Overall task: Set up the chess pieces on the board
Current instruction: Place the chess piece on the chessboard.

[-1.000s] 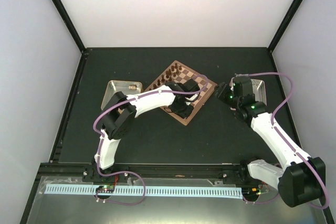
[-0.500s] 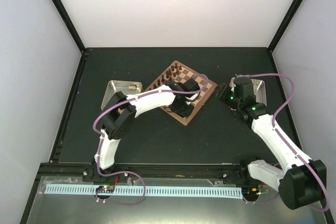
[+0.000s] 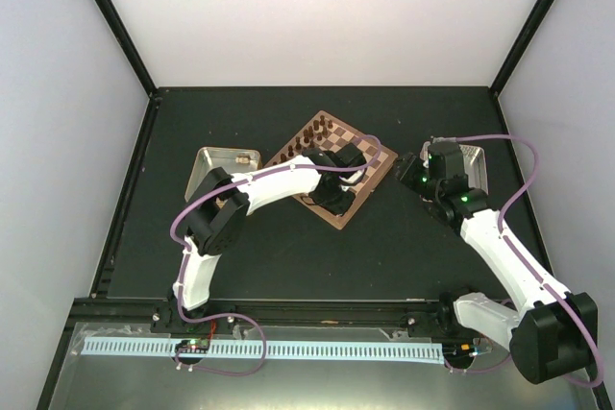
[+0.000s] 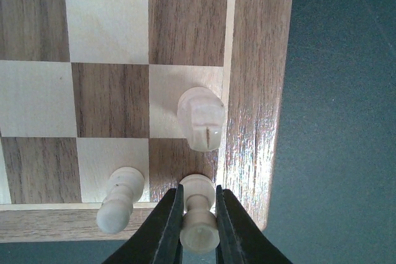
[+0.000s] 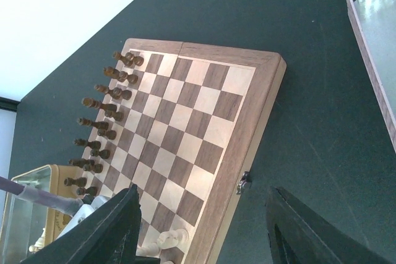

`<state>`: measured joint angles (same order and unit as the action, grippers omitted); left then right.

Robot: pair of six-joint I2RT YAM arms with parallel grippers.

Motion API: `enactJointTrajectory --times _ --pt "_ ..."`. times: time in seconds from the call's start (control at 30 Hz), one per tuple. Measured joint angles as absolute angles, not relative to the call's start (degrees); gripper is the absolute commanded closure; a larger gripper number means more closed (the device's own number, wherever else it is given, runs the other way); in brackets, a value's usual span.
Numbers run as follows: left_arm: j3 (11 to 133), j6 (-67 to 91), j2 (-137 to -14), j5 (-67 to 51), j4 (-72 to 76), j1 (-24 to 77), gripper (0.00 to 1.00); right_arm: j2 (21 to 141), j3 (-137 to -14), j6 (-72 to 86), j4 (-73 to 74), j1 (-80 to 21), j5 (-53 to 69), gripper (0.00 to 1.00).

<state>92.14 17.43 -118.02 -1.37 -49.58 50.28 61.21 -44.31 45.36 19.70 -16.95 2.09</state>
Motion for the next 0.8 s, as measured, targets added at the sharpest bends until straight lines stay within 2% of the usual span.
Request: enactJointTrajectory --times 0.13,0.3,0.5,0.67,0.8 --pt "92.14 17.45 -118.02 -1.37 -49.52 50.28 0.8 61.21 -44.31 45.36 19.7 -16.95 2.09 0.43" --pt "92.14 17.52 -118.24 -1.26 -49.43 50.28 0.78 61.21 -44.31 45.36 19.7 -16.95 2.09 0.43" --pt "92.99 17.63 -118.21 -1.26 -49.41 50.26 0.7 60.9 -44.31 45.36 19.7 -16.95 2.09 0.44" --pt "93.3 17.82 -117.32 -1.74 -49.41 49.8 0.69 60.12 -44.31 45.43 19.73 -16.95 2.15 0.43" --pt "91.29 18.06 -111.72 -1.89 -46.5 49.17 0.68 59.37 -44.31 45.43 19.59 -16.95 3.11 0.43"
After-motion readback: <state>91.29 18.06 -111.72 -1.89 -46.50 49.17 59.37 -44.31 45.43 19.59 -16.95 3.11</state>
